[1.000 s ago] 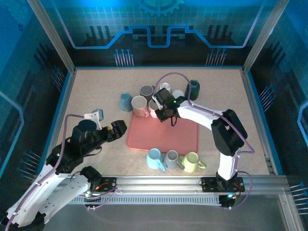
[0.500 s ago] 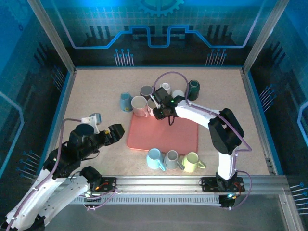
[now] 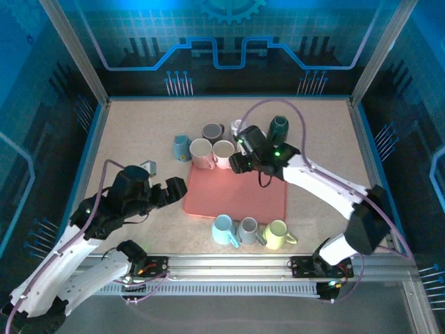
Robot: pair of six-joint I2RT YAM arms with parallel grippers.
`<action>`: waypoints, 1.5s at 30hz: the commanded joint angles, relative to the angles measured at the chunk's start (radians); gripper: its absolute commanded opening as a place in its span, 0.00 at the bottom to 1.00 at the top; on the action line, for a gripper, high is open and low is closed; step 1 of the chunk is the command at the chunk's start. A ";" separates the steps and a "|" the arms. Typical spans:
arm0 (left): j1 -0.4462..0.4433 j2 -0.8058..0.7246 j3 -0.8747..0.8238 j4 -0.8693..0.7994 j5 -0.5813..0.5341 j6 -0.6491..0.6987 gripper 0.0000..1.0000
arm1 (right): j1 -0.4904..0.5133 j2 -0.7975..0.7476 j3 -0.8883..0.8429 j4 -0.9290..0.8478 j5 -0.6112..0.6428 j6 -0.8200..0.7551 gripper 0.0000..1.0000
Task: Turn the mug right side up
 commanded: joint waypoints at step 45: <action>-0.322 1.055 0.350 -0.219 0.296 -0.604 0.97 | -0.020 -0.677 -0.190 -0.420 -0.110 -0.057 0.62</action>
